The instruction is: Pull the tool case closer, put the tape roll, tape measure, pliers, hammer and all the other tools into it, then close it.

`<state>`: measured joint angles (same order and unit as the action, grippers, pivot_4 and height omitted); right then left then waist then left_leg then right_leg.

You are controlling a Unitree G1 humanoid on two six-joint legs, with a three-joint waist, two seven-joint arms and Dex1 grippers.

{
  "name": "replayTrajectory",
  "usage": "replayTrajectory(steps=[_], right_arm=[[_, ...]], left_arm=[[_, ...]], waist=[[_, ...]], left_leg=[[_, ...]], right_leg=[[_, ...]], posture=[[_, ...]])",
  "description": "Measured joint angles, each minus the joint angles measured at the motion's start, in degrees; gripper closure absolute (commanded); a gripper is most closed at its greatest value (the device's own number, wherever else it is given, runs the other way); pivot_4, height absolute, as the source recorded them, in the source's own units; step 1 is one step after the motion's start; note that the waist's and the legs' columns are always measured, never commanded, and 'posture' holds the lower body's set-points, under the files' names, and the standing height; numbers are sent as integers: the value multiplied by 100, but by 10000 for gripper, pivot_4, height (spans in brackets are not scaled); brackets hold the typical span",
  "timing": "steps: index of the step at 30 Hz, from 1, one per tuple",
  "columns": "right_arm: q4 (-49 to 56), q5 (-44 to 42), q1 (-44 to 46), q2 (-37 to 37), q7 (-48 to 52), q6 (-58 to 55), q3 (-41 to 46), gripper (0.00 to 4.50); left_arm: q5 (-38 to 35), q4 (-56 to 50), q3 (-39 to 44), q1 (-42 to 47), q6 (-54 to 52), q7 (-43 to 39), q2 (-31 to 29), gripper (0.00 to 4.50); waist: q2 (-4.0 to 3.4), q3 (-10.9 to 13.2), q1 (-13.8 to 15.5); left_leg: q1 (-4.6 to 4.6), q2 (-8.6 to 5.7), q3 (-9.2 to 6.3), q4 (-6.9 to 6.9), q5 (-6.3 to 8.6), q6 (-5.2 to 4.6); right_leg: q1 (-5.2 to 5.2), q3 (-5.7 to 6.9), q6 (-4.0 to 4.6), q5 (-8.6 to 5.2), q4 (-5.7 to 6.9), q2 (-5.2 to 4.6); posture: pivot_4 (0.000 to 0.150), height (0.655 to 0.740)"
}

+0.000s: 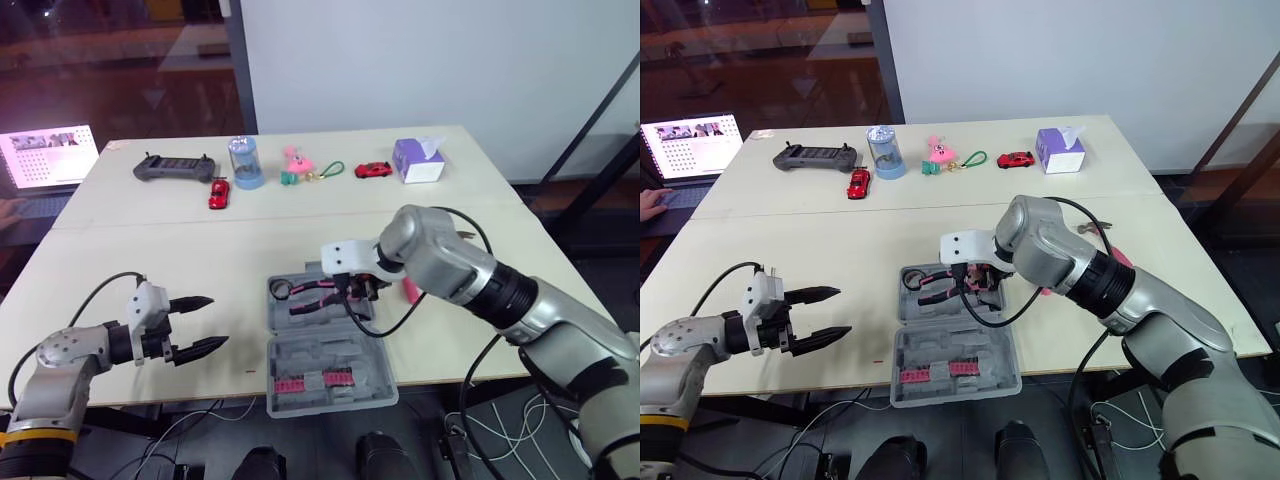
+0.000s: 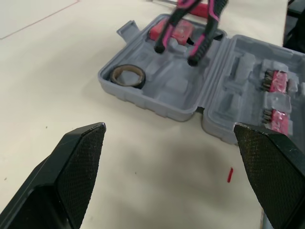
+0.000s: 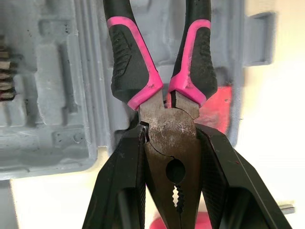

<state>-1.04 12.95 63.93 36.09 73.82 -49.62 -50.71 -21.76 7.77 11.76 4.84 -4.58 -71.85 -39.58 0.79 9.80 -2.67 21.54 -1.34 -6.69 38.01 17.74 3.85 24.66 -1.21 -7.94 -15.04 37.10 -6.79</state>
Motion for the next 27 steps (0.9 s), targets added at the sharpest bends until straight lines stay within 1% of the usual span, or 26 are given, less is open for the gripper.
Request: replayTrajectory(steps=[7,12,20,27], right_arm=[[-252,251,9,-436,70,-1,-109,35112],[-436,360,6,-528,62,2,-124,35112],[-903,456,-21,-1133,-101,142,-124,35112],[-1280,499,-37,-1370,-227,261,-123,35112]], left_arm=[[0,-3,-184,-6,102,115,146,0],[-1,-5,-195,-28,140,160,148,0],[-17,-130,-195,-32,132,216,130,0],[-18,-191,-194,-78,107,236,108,0]], waist=[[0,0,-1],[0,0,5],[0,0,-16],[0,0,-8]], left_leg=[[0,0,-1,0,0,0],[0,0,-1,0,-1,2],[-1,0,-1,-4,-1,2],[-2,0,-2,-4,-2,3]], right_leg=[[0,0,0,0,1,0],[0,0,0,0,0,0],[3,0,1,0,1,1],[3,0,1,0,1,1]], posture=[[1500,7400],[1500,7400],[1500,7400],[1500,7400]])
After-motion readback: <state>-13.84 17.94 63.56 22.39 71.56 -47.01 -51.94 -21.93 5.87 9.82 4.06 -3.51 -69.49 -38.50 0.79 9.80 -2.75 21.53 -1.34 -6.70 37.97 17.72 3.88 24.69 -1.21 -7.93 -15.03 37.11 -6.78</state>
